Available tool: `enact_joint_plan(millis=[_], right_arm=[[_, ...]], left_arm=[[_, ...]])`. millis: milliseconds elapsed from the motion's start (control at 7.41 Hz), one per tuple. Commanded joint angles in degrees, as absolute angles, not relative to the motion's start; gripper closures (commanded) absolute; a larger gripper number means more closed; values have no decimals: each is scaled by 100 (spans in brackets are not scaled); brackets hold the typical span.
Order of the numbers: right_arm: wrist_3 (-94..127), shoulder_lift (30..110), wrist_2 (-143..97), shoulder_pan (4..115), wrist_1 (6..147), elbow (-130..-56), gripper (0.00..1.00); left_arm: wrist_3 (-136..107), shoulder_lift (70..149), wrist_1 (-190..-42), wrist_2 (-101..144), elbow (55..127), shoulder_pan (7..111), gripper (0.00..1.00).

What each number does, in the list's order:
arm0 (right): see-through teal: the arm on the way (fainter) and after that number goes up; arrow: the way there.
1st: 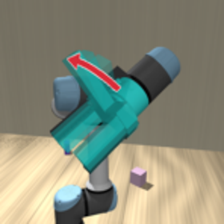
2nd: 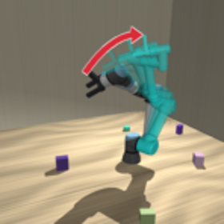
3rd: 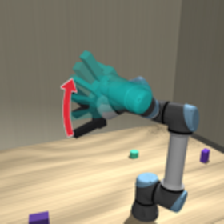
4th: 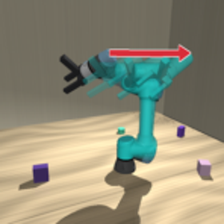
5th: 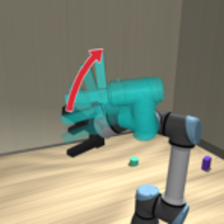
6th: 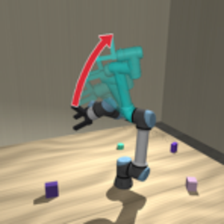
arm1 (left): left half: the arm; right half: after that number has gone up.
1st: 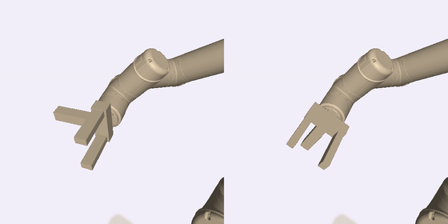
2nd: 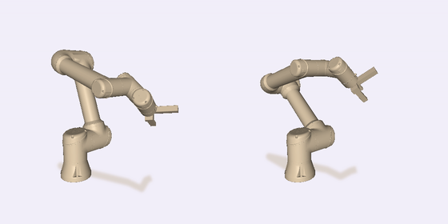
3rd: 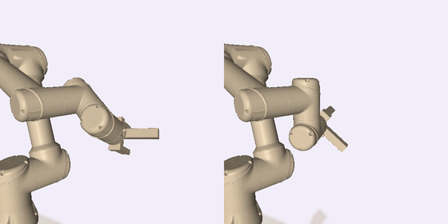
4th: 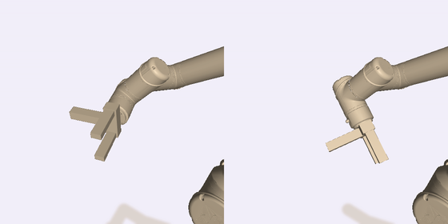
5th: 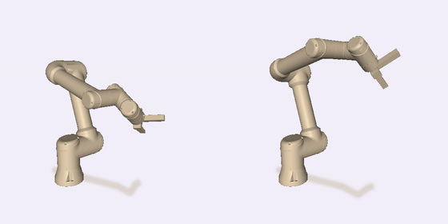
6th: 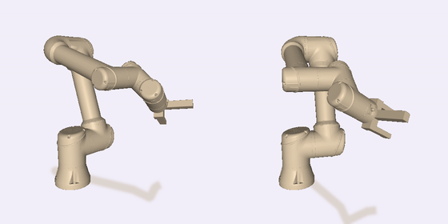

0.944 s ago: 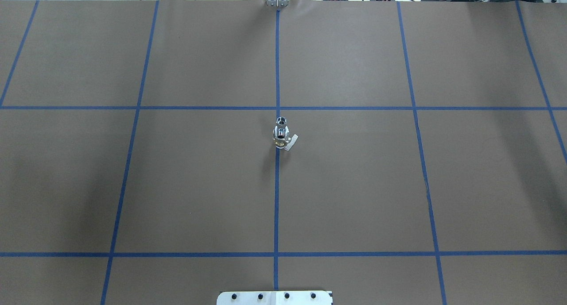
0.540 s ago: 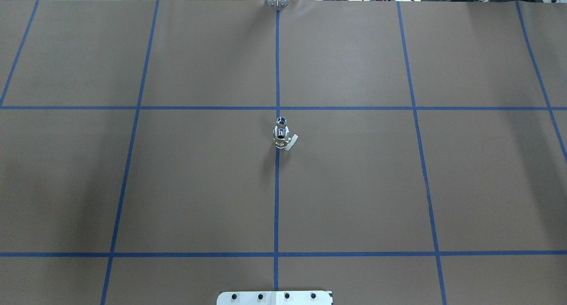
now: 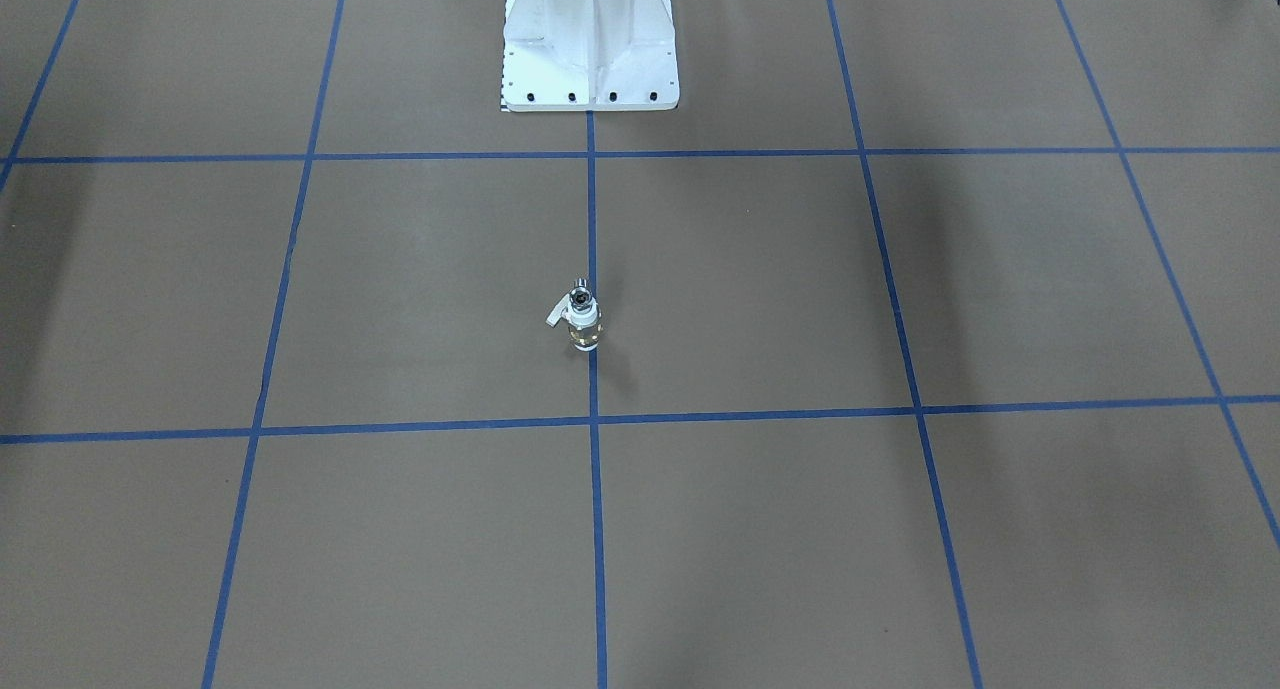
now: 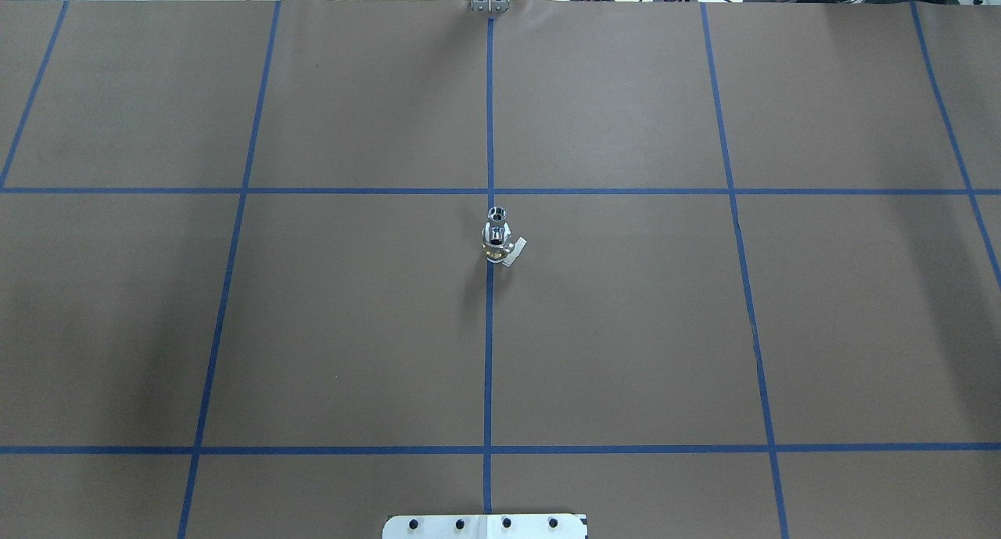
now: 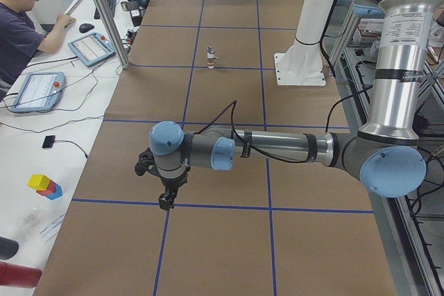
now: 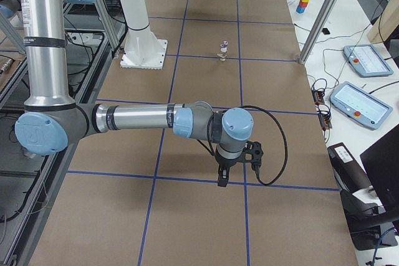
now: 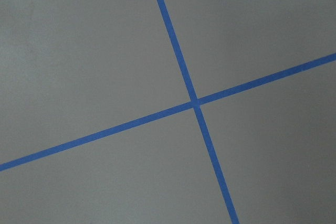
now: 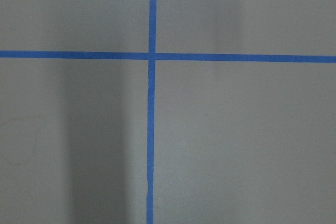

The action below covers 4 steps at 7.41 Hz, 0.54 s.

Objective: Assemble PPR valve and pipe with both arms

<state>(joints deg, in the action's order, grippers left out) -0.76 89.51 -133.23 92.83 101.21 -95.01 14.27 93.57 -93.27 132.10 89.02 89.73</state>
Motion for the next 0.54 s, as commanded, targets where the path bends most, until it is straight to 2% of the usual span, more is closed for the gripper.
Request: enact_joint_plan(millis=[0, 405], right_arm=[[-9, 8956, -13333, 9281, 9942, -9519, 0], [-9, 9044, -13744, 9281, 9186, -9404, 0]], left_arm=[[1424, 9369, -9325, 13210, 8903, 8965, 0], [1433, 9387, -9325, 13210, 8912, 8965, 0]])
